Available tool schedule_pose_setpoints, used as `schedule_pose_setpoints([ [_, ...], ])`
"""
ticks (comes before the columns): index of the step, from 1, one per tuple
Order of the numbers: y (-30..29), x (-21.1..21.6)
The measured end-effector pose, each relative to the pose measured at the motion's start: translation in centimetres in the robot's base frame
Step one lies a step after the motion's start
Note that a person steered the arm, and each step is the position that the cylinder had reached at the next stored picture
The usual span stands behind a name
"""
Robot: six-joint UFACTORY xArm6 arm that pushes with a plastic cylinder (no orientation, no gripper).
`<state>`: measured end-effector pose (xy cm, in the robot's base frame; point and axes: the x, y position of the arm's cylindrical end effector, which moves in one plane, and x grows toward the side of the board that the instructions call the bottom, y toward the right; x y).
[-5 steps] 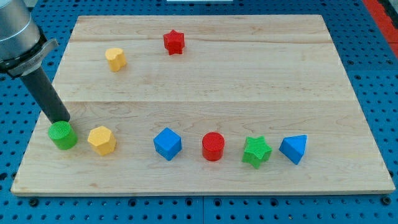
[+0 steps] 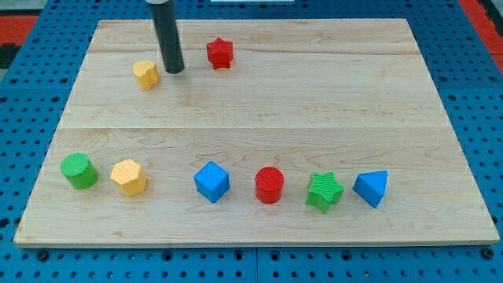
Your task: Place the yellow heart in between the yellow hexagon and green circle
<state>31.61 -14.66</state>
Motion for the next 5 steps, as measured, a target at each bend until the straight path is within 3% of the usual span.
schedule_pose_setpoints([
  [1,-3.5,0.3],
  [3,-7.7,5.3],
  [4,-11.2,5.4],
  [5,-11.3,1.7],
])
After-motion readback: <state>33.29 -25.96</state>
